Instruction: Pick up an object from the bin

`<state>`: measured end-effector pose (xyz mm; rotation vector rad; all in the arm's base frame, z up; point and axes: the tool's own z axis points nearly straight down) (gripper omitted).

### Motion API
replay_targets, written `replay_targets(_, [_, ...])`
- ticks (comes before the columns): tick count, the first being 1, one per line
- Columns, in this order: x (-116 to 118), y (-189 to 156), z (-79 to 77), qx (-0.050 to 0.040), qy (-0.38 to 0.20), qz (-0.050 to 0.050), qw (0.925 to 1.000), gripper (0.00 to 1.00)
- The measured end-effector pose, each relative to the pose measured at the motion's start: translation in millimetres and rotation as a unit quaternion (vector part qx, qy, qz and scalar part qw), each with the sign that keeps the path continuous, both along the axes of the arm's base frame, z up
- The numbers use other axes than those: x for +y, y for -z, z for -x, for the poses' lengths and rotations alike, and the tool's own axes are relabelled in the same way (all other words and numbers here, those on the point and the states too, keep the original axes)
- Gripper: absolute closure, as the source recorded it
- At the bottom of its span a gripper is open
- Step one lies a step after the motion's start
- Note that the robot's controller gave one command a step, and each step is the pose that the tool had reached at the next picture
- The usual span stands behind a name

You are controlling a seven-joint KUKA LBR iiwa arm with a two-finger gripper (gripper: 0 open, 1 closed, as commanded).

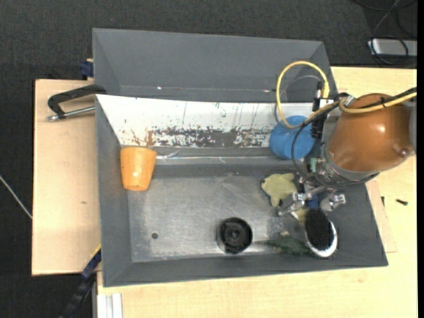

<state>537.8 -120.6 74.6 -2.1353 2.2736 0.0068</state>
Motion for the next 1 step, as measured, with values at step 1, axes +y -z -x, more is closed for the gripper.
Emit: replay_targets(1, [-10.4, 1.5, 1.9, 0.0014, 0.004, 0.008, 1.0, 1.0])
